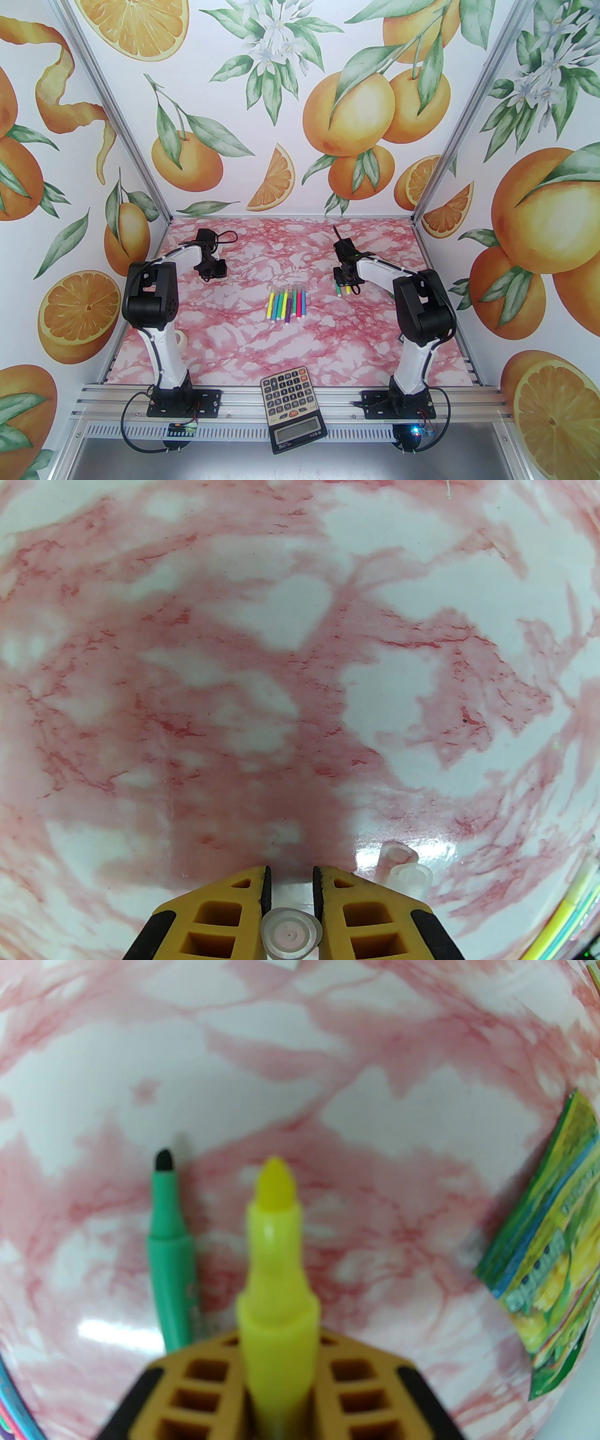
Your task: Open the pen caps
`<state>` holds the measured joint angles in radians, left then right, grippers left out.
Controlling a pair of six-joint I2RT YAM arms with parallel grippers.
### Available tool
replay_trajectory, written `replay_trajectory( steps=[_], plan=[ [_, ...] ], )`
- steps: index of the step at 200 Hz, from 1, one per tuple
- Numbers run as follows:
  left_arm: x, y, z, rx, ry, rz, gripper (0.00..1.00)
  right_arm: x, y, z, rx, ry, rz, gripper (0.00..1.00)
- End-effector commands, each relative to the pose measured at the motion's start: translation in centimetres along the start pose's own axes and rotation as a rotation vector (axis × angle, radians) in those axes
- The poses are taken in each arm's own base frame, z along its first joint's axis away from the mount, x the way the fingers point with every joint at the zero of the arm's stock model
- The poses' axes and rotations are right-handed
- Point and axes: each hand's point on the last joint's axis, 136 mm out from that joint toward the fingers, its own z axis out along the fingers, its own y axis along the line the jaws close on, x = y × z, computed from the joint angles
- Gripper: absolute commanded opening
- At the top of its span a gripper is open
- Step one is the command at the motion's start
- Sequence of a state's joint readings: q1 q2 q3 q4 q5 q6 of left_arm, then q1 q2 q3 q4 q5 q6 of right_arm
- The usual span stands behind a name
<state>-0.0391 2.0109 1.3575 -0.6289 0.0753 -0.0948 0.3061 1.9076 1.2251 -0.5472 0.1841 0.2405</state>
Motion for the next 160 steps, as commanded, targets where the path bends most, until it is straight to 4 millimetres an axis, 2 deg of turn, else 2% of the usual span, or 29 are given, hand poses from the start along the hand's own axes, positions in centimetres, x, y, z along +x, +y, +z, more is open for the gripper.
replay_trajectory(
  steps=[1, 79, 112, 160],
  plan=[
    [0.2, -1.2, 0.6, 0.062, 0.016, 0.016, 0.23, 0.0, 0.1, 0.5, -0.006, 0.021, 0.012, 0.23],
    [0.1, -1.5, 0.1, 0.076, 0.007, 0.015, 0.3, -0.3, 0.0, -0.1, -0.002, 0.01, 0.01, 0.24],
    [-0.2, -1.6, -0.4, 0.083, -0.004, 0.016, 0.33, -0.6, 0.0, -0.4, -0.009, -0.002, 0.007, 0.28],
    [-0.1, -1.1, -1.0, 0.051, -0.017, 0.016, 0.34, -1.0, -0.1, -1.3, -0.011, -0.02, 0.004, 0.3]
  ],
)
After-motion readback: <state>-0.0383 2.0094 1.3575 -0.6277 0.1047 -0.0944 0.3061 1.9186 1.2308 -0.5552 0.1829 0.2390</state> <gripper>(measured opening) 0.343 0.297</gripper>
